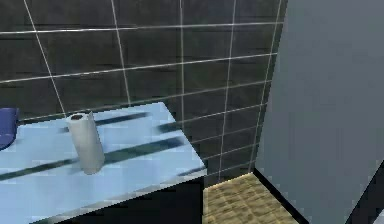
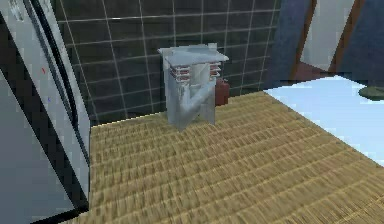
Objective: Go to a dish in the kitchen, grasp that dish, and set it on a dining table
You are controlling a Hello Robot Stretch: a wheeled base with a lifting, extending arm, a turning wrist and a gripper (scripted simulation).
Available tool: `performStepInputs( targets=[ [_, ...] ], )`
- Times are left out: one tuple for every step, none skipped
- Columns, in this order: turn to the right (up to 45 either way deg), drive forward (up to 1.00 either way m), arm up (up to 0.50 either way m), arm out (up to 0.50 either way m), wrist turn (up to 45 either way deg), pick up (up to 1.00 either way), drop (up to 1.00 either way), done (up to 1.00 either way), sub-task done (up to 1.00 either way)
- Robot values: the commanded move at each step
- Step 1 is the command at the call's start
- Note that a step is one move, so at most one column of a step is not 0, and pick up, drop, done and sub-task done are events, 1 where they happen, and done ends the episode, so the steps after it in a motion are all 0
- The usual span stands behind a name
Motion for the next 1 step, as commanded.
performStepInputs(
  targets=[
    [24.0, 0.00, 0.00, 0.00, 0.0, 0.00, 0.00, 0.00, 0.00]
  ],
)
